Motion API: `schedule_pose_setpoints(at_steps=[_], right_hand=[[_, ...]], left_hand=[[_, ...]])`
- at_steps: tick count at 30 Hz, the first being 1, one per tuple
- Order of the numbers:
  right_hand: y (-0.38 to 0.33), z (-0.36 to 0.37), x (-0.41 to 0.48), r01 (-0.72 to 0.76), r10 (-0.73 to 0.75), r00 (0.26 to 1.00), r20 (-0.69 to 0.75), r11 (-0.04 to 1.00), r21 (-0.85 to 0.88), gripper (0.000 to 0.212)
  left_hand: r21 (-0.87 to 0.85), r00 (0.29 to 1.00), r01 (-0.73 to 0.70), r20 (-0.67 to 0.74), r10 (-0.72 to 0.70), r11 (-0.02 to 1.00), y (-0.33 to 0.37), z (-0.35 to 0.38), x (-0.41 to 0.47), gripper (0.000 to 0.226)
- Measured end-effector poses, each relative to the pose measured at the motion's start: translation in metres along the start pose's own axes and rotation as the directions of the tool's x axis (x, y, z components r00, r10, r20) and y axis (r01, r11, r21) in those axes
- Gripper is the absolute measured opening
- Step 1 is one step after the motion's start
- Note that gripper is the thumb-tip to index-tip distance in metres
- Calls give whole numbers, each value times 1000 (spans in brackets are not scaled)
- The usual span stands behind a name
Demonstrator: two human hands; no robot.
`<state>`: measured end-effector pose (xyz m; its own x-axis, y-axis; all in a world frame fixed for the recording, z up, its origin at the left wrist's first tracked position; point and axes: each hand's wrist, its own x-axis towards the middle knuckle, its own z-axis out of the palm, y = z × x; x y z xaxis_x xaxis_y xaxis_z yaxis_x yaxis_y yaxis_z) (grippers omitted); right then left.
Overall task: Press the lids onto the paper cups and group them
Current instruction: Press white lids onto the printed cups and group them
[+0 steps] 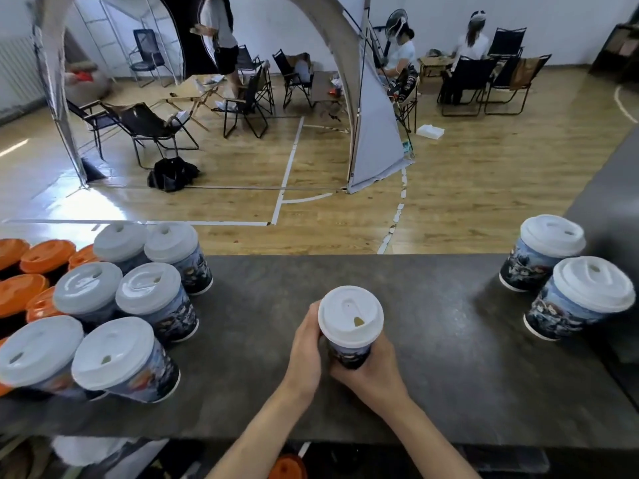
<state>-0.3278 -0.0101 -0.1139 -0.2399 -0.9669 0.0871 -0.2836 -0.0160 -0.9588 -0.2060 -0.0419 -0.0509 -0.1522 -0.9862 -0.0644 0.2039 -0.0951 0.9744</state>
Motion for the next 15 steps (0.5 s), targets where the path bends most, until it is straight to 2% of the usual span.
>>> schedule_pose_setpoints(at_steps=[2,3,6,10,15], right_hand=[[0,1,2,8,-8,1000,3,1000,-13,77],[1,1,2,7,-7,1000,0,1000,-11,80],[2,0,3,-5,5,1000,-21,1000,11,86],[-3,0,2,24,-23,999,-34,999,25,88],[-9,1,-2,102,-100,993,-64,994,35,88]], left_hand=[[-85,1000,25,20,-23,996,-1,4,2,51],[-90,1000,10,23,-8,996,1,6,4,49],[-29,999,-35,10,36,999,7,9,10,41],[81,990,-133,56,129,988,9,5,13,41],[117,970,-228,-60,236,967,-8,16,-7,39]])
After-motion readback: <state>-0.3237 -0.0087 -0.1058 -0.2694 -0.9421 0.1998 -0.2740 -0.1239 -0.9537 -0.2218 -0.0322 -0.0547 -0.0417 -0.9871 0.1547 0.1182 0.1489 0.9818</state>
